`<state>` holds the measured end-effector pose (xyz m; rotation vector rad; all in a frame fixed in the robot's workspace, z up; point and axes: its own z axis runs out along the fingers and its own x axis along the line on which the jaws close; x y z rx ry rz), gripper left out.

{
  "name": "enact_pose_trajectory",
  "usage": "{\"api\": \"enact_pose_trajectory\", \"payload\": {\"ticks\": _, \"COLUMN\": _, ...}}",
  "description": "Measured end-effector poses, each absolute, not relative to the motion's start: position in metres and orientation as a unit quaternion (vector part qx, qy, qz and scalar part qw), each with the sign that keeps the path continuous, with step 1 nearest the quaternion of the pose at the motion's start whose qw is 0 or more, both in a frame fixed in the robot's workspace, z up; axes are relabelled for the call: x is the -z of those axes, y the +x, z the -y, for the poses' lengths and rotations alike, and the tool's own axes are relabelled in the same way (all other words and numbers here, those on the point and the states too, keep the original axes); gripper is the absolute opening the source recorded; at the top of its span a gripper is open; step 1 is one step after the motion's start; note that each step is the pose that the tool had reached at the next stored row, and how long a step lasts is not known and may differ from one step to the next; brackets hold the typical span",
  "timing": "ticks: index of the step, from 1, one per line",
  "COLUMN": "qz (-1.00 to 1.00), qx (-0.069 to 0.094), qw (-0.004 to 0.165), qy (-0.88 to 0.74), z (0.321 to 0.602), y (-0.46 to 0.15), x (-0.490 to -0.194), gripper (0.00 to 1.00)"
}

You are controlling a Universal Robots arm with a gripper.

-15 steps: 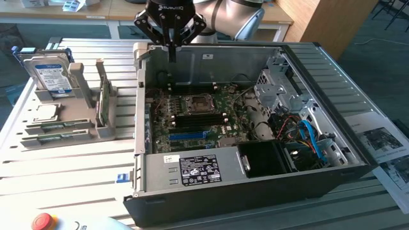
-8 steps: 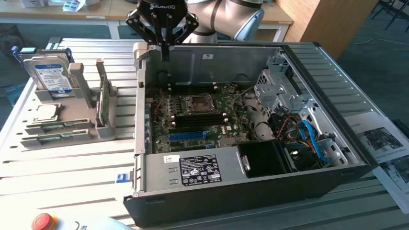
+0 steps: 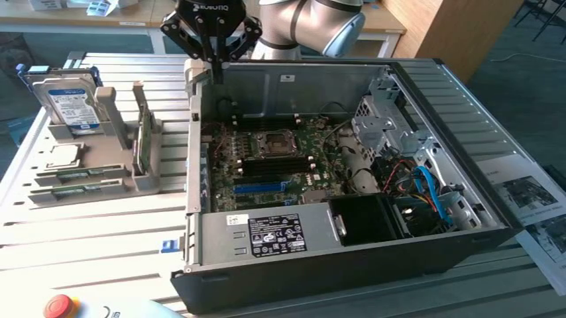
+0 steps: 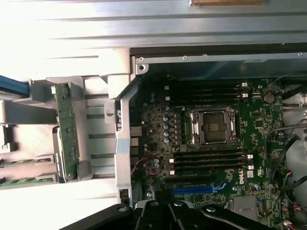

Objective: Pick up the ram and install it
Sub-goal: 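Reach for the ram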

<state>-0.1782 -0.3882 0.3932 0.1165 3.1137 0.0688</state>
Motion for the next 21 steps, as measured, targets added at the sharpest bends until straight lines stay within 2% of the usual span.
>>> {"api": "enact_pose_trajectory", "payload": {"ticks": 21, "qz": -0.999, "qx": -0.022, "qw": 0.013, "qy": 0.037, "z": 0.375, "y": -0.221, "x": -0.393, "gripper": 0.10}}
